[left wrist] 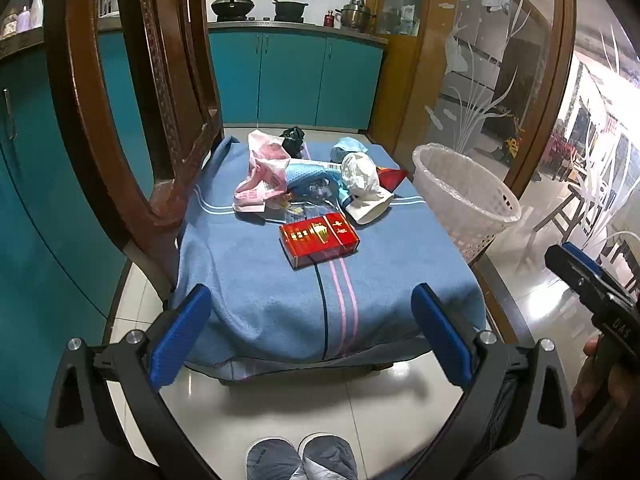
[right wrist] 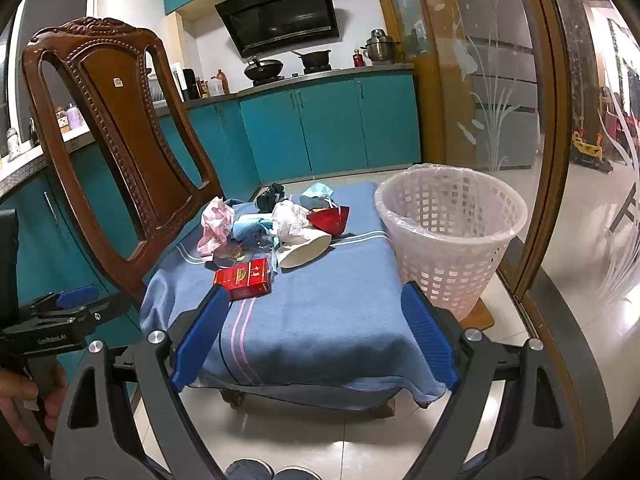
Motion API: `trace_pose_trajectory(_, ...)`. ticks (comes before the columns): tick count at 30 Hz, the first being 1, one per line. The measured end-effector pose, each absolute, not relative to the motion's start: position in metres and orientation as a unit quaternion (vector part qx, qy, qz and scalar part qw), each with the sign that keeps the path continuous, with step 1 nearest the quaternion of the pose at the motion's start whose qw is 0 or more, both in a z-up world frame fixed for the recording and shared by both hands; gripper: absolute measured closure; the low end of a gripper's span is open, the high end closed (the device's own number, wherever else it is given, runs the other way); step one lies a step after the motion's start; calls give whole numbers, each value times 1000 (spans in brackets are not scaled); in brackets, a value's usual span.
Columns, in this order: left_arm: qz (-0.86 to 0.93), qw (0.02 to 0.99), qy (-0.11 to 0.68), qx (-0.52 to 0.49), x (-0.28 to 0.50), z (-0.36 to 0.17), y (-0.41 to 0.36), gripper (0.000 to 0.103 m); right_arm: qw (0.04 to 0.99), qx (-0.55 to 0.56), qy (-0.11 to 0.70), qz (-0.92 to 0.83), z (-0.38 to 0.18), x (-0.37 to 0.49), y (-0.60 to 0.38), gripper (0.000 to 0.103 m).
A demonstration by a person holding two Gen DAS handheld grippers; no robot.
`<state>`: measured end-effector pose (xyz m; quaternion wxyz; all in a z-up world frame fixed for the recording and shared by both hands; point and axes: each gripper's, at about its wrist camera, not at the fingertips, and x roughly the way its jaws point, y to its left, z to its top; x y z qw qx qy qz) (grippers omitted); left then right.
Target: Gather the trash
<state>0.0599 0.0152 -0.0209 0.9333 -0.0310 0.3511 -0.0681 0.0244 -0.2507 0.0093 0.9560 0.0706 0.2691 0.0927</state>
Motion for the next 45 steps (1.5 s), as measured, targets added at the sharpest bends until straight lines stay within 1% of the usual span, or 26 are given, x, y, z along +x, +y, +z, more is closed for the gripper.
trace_pose_trajectory(13,-61,927,368,-30,67,-37,10,4,952,72,278,103,-1,26,-248,17)
trace_pose_trajectory(23,-43,916,398,-26,85,-62,-3,4,945,82,297,109,-20,28,-250,17)
trace_pose_trajectory(27,-37,912,408,-27,115,-73,-20,4,945,85,298,107,-20,27,-256,17)
trace_pose_trajectory(34,13,896,441,-42,199,-108,-47,4,945,85,299,103,-18,21,-264,17)
trace_pose_trajectory(42,59,881,469,-32,250,-137,-53,4,945,82,302,97,-18,18,-272,17)
trace_pose_trajectory(44,52,879,473,-40,253,-141,-48,6,945,80,301,99,-18,19,-272,17)
trace_pose_trajectory(45,46,882,467,-41,251,-140,-45,10,946,76,299,101,-18,21,-270,17)
